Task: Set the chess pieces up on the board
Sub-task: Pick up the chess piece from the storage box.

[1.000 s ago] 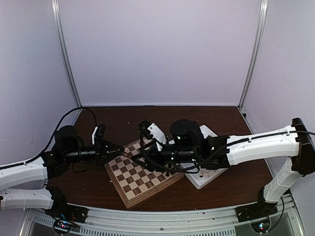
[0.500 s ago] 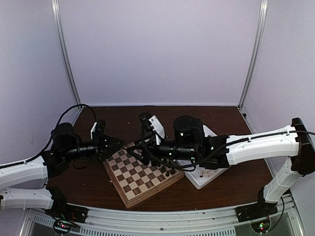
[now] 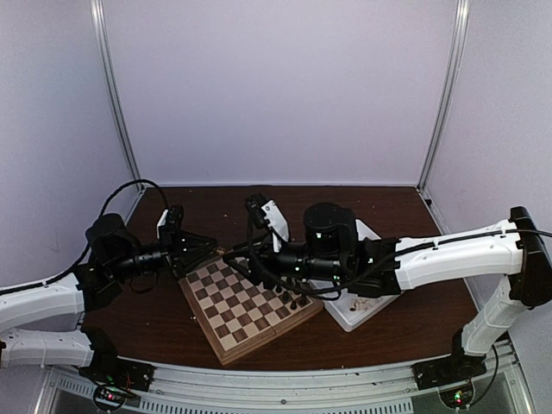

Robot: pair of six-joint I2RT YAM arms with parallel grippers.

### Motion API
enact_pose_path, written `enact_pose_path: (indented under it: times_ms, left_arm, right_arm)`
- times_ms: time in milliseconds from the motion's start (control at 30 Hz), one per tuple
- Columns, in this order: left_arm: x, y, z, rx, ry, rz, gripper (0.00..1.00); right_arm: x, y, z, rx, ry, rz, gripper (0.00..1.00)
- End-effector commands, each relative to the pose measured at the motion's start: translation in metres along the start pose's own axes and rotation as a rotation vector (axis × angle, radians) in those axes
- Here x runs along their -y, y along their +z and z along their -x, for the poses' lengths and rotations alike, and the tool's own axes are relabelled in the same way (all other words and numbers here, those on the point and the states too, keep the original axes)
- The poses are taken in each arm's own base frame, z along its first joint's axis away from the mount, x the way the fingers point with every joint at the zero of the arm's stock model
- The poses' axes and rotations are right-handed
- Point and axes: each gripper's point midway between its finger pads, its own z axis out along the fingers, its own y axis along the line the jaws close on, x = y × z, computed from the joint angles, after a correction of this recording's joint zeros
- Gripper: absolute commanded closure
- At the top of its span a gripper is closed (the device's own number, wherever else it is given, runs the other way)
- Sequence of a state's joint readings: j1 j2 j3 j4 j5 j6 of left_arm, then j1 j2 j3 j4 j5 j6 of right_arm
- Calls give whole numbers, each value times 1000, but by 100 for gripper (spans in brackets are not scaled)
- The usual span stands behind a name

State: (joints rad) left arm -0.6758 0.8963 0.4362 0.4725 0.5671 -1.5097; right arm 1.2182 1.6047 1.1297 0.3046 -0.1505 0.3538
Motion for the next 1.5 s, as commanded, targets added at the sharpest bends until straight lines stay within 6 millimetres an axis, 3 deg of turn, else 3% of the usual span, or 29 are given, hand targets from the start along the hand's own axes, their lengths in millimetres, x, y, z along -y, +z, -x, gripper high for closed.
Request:
enact_pose_path:
  times_ms: [0, 500, 700, 1100, 1300, 1467]
  left_arm:
    - [27, 0, 3, -1, 42, -81, 95]
    - [31, -1, 2, -4, 38, -95, 95]
    - [29, -1, 3, 0, 36, -93, 95]
    - [22, -5, 6, 35, 48, -70, 97]
    - [8, -16, 10, 67, 127, 89, 98]
    - [-3, -41, 18, 113, 289, 313, 98]
  right_arm:
    - [2, 2, -1, 15, 5, -21, 60]
    - [6, 8, -12, -20, 1, -32, 66]
    - [3, 7, -11, -16, 2, -18, 84]
    - [5, -1, -12, -21, -1, -30, 99]
    - [10, -9, -19, -48, 4, -54, 100]
    - [18, -18, -37, -106, 22, -83, 100]
